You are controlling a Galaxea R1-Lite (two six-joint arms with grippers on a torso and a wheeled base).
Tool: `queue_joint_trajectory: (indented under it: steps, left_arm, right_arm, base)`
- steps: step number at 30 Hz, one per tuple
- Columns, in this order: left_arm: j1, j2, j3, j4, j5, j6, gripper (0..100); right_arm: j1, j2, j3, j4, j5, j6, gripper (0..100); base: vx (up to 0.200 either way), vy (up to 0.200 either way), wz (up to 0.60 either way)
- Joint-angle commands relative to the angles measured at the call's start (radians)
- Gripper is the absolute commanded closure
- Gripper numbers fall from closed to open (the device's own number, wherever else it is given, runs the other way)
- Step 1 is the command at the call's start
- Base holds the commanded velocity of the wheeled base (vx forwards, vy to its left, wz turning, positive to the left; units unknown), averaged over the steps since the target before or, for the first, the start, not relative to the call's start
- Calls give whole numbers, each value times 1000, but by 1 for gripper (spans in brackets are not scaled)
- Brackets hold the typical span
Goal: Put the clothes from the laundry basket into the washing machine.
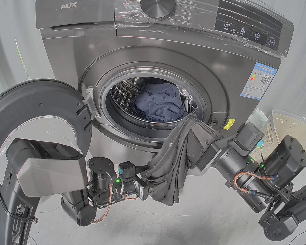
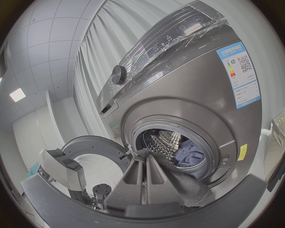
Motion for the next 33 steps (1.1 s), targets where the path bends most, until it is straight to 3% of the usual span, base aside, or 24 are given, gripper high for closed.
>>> queue_joint_trajectory:
  steps: [1, 7, 11, 17, 22, 33]
  left_arm:
    - [-2, 10, -13, -1, 2, -1, 100]
    - [-1, -12, -7, -2, 0, -4, 100]
    - [38, -138, 31, -4, -1, 1, 100]
    - [117, -441, 243, -2, -12, -4, 100]
    - [154, -569, 367, -4, -31, -11, 100]
    - [159, -624, 309, -2, -29, -18, 100]
  right_arm:
    - [0, 2, 1, 0, 0, 0, 100]
    - [-1, 2, 7, 0, 0, 1, 100]
    - [-14, 2, 10, 3, 0, 1, 100]
    - [-54, 19, 45, 2, 6, 4, 100]
    - [-64, 48, 58, -11, 15, 0, 100]
    - [-149, 59, 82, -17, 34, -26, 100]
  base:
    - [0, 0, 0]
    - [0, 0, 0]
    - [0, 0, 0]
    - [0, 0, 0]
    - [0, 0, 0]
    - [0, 0, 0]
